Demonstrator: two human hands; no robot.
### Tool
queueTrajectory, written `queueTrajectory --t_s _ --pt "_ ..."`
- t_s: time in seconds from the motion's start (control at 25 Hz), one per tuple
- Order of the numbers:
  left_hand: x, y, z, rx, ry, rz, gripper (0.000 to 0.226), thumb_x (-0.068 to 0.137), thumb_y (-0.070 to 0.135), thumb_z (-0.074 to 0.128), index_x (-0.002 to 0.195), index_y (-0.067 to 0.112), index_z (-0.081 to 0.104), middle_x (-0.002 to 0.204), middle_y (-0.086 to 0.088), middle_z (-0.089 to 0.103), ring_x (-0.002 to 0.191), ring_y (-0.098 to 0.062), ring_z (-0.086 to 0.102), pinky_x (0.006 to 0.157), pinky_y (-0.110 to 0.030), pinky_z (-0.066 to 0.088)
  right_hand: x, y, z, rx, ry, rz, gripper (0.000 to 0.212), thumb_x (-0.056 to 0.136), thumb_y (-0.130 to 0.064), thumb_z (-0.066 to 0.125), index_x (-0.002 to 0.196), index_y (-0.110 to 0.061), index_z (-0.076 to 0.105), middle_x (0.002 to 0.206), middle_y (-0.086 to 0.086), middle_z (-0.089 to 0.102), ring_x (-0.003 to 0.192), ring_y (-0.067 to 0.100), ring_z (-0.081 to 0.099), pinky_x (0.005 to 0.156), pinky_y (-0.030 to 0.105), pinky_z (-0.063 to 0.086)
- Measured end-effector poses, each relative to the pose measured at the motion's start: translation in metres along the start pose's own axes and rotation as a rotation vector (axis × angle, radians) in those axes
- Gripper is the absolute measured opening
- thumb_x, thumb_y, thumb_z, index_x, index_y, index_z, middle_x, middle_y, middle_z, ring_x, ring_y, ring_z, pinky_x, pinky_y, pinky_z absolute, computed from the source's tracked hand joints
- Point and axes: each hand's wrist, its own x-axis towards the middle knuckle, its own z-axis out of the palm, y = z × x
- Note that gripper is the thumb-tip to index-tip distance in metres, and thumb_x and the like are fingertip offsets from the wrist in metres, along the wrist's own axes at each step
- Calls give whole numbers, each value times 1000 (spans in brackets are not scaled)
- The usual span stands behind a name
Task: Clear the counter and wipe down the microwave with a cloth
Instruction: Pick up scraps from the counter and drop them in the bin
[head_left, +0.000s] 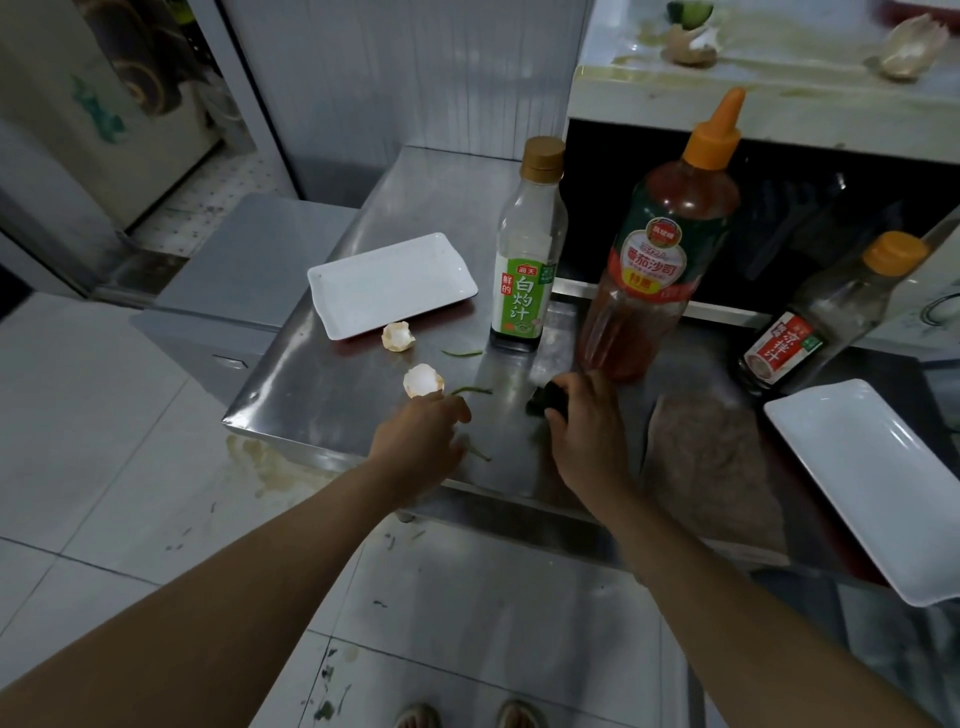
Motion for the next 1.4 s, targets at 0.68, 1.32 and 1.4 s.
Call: queueTrajectory --t_s 0.68,1.32,1.4 --pt "-2 0 9 44 8 31 26 91 23 55 116 19 60 119 -3 56 104 -21 58 83 -41 53 24 13 20 -295 -203 -201 33 90 -9 52 123 -5 46 124 15 47 115 30 40 94 34 33" --pt "-3 25 32 50 58 -113 12 84 5 56 81 12 65 95 -2 57 85 -19 57 60 -28 43 8 17 -6 6 -279 -83 38 92 -7 51 128 -11 39 129 12 49 119 25 47 86 26 36" --pt "-4 26 33 78 63 -94 11 84 5 55 81 12 62 95 -3 54 86 -18 53 62 -29 42 6 20 -6 29 -275 -80 36 92 -6 51 126 -11 40 128 12 50 118 25 48 88 28 37"
